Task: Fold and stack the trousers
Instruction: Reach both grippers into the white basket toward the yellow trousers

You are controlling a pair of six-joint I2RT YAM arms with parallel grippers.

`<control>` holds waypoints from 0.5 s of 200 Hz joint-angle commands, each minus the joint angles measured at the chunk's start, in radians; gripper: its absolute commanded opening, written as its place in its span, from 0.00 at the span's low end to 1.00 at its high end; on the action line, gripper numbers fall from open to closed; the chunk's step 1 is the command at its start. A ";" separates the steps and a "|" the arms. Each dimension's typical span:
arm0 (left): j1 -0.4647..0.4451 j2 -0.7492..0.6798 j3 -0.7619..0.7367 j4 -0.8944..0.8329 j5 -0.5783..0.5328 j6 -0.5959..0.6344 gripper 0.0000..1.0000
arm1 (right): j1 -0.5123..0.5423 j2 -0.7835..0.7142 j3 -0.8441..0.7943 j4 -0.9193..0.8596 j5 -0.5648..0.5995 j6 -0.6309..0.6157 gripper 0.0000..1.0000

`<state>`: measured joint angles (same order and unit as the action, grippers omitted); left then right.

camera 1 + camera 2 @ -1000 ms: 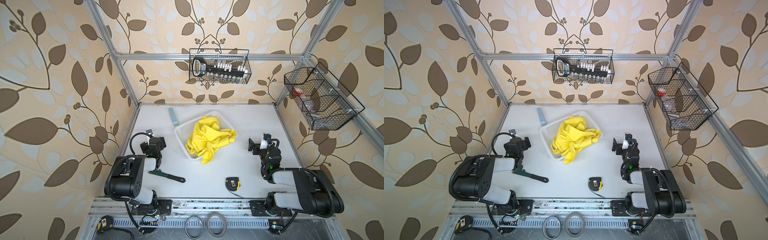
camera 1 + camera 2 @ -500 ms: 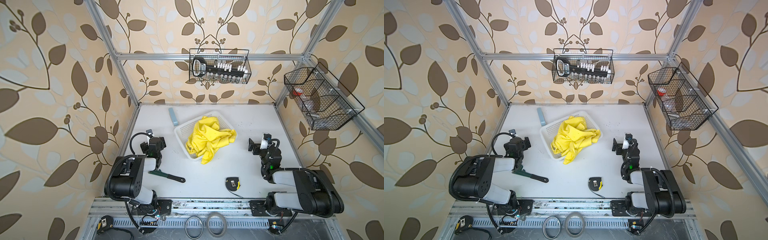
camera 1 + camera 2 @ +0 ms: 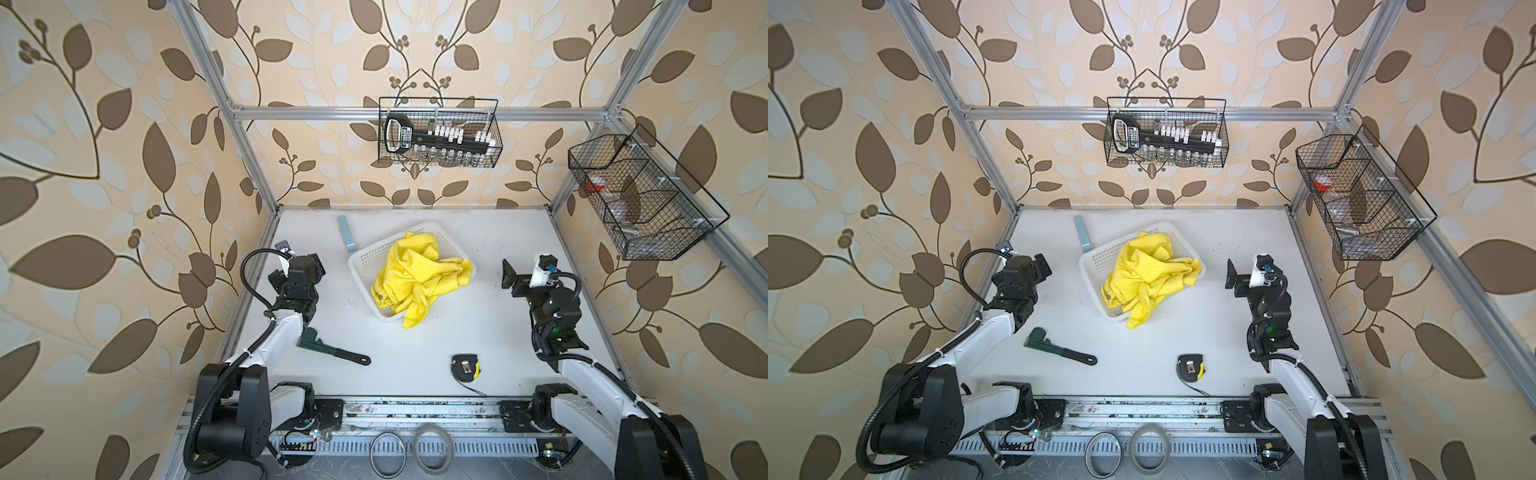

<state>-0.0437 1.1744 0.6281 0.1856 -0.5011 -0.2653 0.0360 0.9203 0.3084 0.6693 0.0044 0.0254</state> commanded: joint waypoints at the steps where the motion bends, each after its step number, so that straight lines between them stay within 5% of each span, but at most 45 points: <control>1: -0.025 -0.043 0.125 -0.271 0.053 -0.087 0.99 | 0.022 -0.047 0.070 -0.151 -0.120 -0.002 1.00; 54: -0.110 -0.057 0.322 -0.618 0.335 -0.120 0.99 | 0.117 -0.068 0.280 -0.479 -0.324 -0.101 1.00; 100: -0.138 -0.048 0.372 -0.786 0.663 -0.234 0.99 | 0.216 0.077 0.509 -0.787 -0.423 -0.297 1.00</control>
<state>-0.1585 1.1381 0.9833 -0.4667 -0.0616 -0.4072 0.2119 0.9264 0.7143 0.1276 -0.3107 -0.1184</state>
